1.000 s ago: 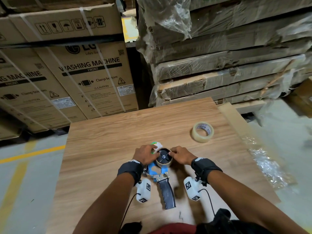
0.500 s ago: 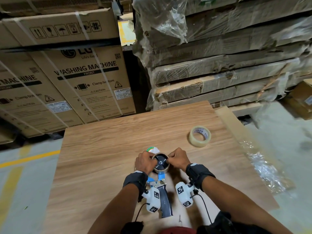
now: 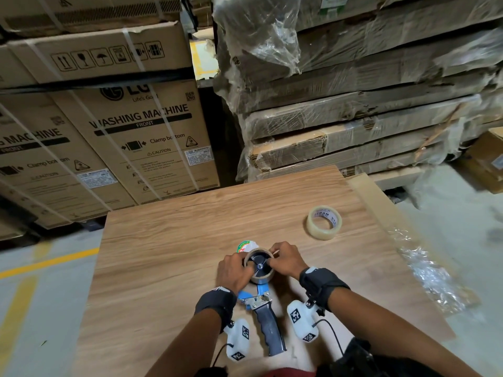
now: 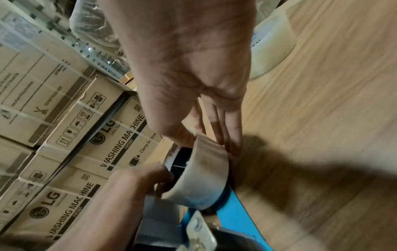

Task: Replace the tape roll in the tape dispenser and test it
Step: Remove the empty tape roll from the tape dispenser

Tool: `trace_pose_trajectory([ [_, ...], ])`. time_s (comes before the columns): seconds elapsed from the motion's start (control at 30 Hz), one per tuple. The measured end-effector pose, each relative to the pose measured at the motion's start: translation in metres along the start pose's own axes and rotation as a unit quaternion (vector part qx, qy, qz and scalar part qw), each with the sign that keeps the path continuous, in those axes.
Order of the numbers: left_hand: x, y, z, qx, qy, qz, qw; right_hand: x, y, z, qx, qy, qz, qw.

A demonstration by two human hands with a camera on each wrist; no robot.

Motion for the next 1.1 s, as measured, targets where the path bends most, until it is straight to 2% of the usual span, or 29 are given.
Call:
trace_pose_trajectory([
  [0.1, -0.001, 0.000, 0.001, -0.021, -0.002, -0.002, 1.000, -0.004, 0.001, 0.002, 0.012, 0.004, 0.029, 0.999],
  [0.3, 0.031, 0.026, 0.031, -0.042, -0.006, -0.027, 0.999, 0.006, 0.015, -0.010, 0.028, 0.033, -0.036, 0.998],
  [0.4, 0.042, 0.033, 0.045, -0.051, -0.022, -0.032, 0.998, 0.001, 0.016, -0.002, 0.019, 0.016, -0.060, 0.998],
  [0.53, 0.025, 0.015, 0.024, -0.068, -0.004, -0.053, 0.996, -0.005, 0.018, 0.003, -0.027, -0.016, -0.072, 0.997],
  [0.73, 0.020, 0.010, 0.021, -0.020, 0.027, -0.023, 0.999, -0.016, 0.004, 0.016, -0.058, -0.037, 0.005, 0.998],
  [0.87, 0.013, 0.014, 0.025, 0.104, 0.029, -0.046, 0.993, -0.027, 0.000, 0.020, -0.066, -0.104, 0.125, 0.985],
  [0.97, 0.004, 0.020, 0.027, 0.141, 0.052, -0.083, 0.985, -0.025, 0.007, 0.019, -0.088, -0.140, 0.085, 0.983],
  [1.1, -0.005, 0.018, 0.024, 0.163, 0.066, -0.138, 0.975, -0.023, 0.003, 0.023, -0.079, -0.149, 0.030, 0.985],
])
Point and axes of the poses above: each hand's wrist, its own x-axis towards the middle knuckle, its own y-axis out of the palm, z = x × y, the point moved 5 cm from there along x, towards the middle knuckle, and after that the axes turned 4 degrees about z, right-handed, at the moved point
